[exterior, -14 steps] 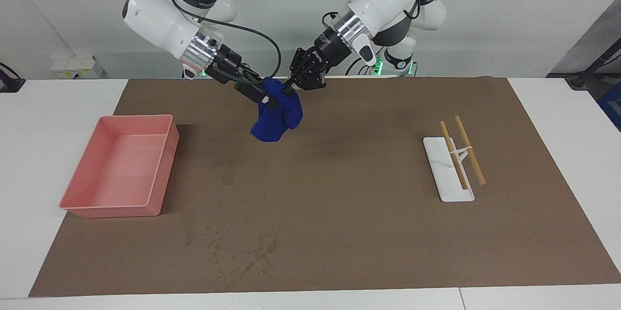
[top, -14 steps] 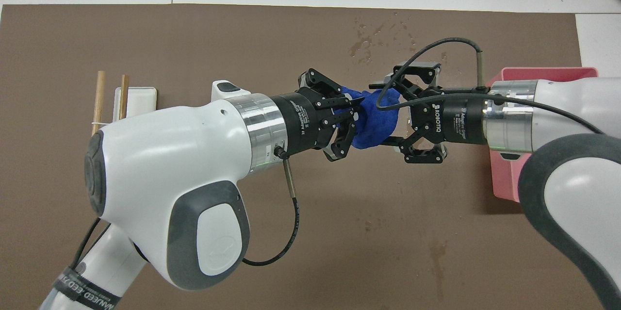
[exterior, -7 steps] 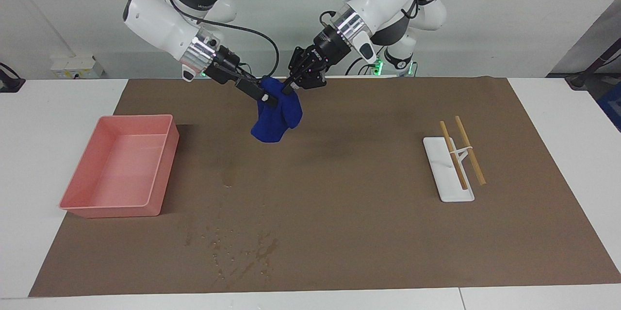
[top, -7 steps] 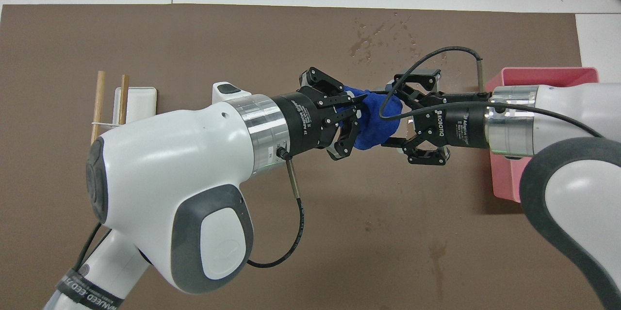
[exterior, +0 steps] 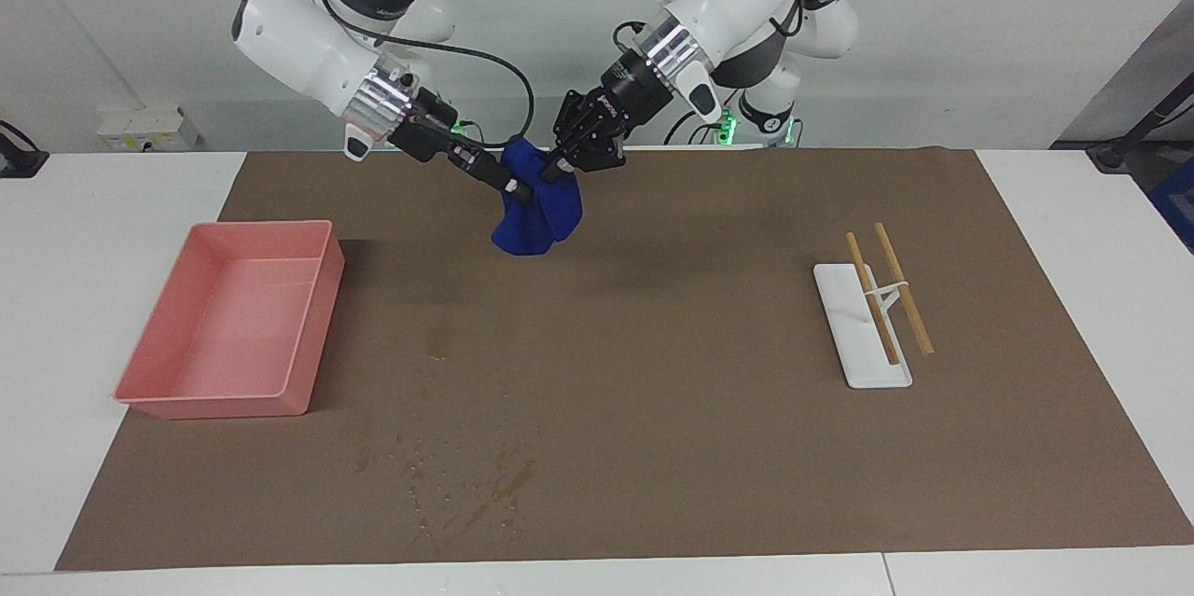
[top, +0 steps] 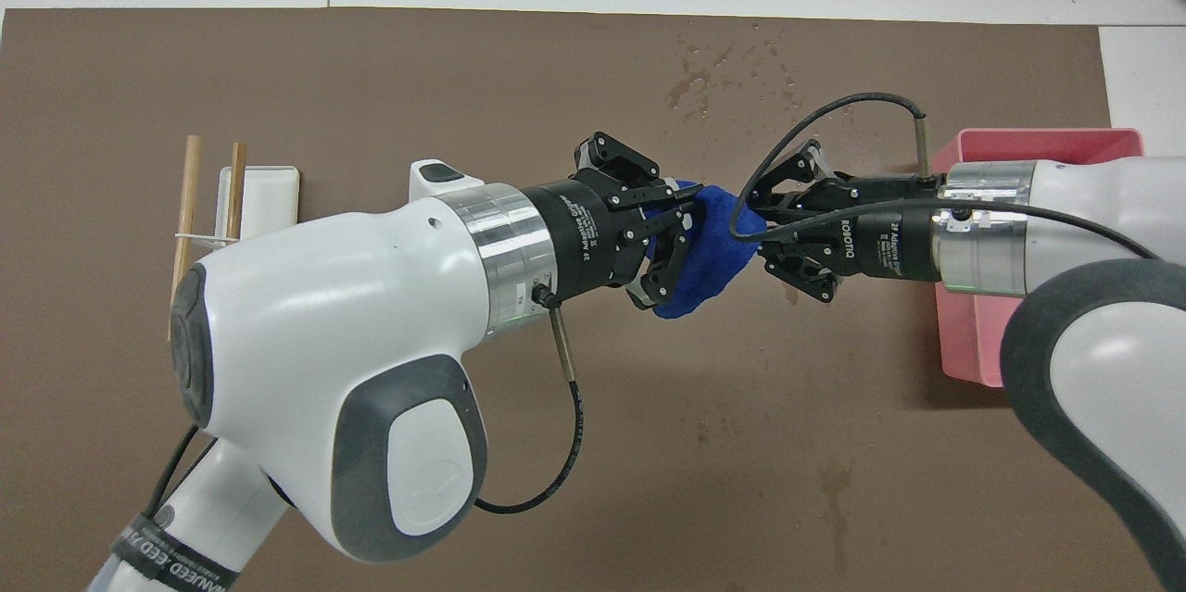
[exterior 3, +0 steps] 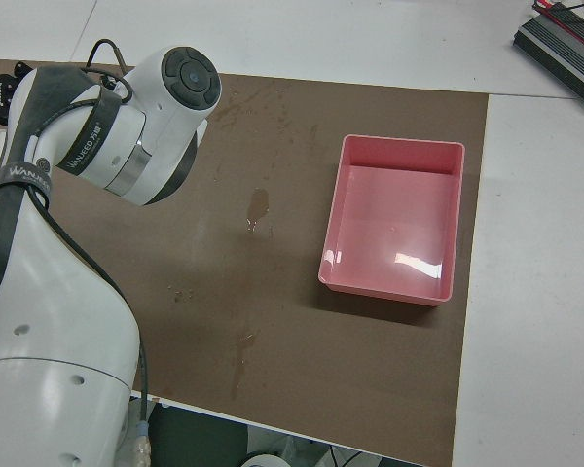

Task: Wipe water with towel using both arms
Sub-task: 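Pass the towel from the left gripper to the right gripper, then lower the towel with the right gripper while the left gripper withdraws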

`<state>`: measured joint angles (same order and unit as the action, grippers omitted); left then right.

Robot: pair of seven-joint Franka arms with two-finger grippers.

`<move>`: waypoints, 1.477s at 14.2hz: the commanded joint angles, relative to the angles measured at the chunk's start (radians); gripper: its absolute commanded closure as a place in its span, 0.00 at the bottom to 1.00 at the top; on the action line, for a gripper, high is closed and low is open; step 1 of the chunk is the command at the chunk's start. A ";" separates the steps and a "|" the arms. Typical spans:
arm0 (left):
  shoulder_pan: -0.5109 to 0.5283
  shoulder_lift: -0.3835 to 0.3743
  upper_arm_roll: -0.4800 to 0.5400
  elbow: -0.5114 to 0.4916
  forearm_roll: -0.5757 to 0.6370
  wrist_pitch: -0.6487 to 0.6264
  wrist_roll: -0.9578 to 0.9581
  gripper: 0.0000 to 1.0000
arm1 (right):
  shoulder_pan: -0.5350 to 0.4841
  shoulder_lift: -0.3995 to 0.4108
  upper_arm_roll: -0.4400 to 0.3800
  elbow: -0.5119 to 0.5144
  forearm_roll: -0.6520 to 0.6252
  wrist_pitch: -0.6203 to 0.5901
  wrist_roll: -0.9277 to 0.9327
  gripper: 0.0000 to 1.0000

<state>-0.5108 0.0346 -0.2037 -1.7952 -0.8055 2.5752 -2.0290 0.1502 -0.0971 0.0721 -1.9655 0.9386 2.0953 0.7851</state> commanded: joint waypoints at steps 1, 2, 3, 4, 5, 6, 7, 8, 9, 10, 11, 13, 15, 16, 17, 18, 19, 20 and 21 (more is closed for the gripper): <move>-0.015 -0.022 0.015 -0.010 -0.020 0.036 -0.010 1.00 | -0.015 -0.018 0.006 -0.021 -0.011 -0.038 -0.030 1.00; -0.015 -0.022 0.015 -0.009 -0.018 0.036 -0.008 1.00 | -0.014 -0.018 0.006 -0.021 -0.014 -0.038 -0.038 1.00; -0.015 -0.022 0.015 -0.010 -0.020 0.036 -0.008 1.00 | -0.014 -0.018 0.006 -0.021 -0.021 -0.040 -0.044 1.00; -0.015 -0.022 0.015 -0.010 -0.018 0.034 -0.005 1.00 | -0.014 -0.018 0.006 -0.021 -0.027 -0.046 -0.046 1.00; -0.015 -0.022 0.015 -0.010 -0.018 0.034 -0.004 1.00 | -0.014 -0.018 0.006 -0.021 -0.034 -0.052 -0.049 1.00; -0.015 -0.022 0.015 -0.010 -0.018 0.034 -0.002 1.00 | -0.014 -0.018 0.006 -0.021 -0.040 -0.054 -0.056 1.00; -0.015 -0.022 0.015 -0.010 -0.018 0.034 -0.002 1.00 | -0.014 -0.018 0.006 -0.021 -0.041 -0.058 -0.064 1.00; -0.015 -0.022 0.015 -0.010 -0.018 0.034 0.000 1.00 | -0.014 -0.018 0.006 -0.021 -0.041 -0.060 -0.066 1.00; -0.015 -0.022 0.015 -0.009 -0.014 0.033 0.001 1.00 | -0.014 -0.018 0.006 -0.021 -0.041 -0.060 -0.067 1.00; -0.017 -0.019 0.015 -0.004 -0.002 0.028 -0.003 0.01 | -0.014 -0.018 0.006 -0.021 -0.041 -0.060 -0.067 1.00; -0.029 -0.019 0.015 -0.004 0.020 0.026 0.000 0.00 | -0.014 -0.018 0.006 -0.021 -0.041 -0.060 -0.067 1.00; -0.029 -0.018 0.015 -0.003 0.156 0.007 0.038 0.00 | -0.014 -0.018 0.006 -0.021 -0.041 -0.060 -0.067 1.00; -0.014 -0.019 0.023 -0.003 0.294 -0.050 0.102 0.00 | -0.014 -0.018 0.006 -0.021 -0.046 -0.060 -0.075 1.00; 0.006 -0.021 0.029 -0.003 0.310 -0.078 0.160 0.00 | -0.014 -0.018 0.006 -0.021 -0.075 -0.069 -0.102 1.00; 0.055 -0.021 0.027 -0.003 0.311 -0.110 0.246 0.00 | -0.014 -0.018 0.006 -0.018 -0.130 -0.095 -0.145 1.00; 0.089 -0.024 0.027 -0.003 0.312 -0.147 0.348 0.00 | -0.014 -0.018 0.006 -0.016 -0.189 -0.119 -0.205 1.00; 0.110 -0.027 0.027 -0.003 0.312 -0.176 0.462 0.00 | -0.014 -0.020 0.006 -0.016 -0.228 -0.133 -0.249 1.00; 0.139 -0.028 0.029 -0.004 0.312 -0.200 0.574 0.00 | -0.014 -0.020 0.006 -0.016 -0.263 -0.141 -0.291 1.00; 0.168 -0.031 0.029 -0.007 0.313 -0.237 0.663 0.00 | -0.014 -0.020 0.006 -0.016 -0.318 -0.149 -0.341 1.00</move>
<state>-0.3907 0.0274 -0.1710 -1.7932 -0.5128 2.4109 -1.5177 0.1505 -0.0971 0.0723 -1.9738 0.6911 1.9705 0.5352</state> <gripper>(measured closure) 0.000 0.903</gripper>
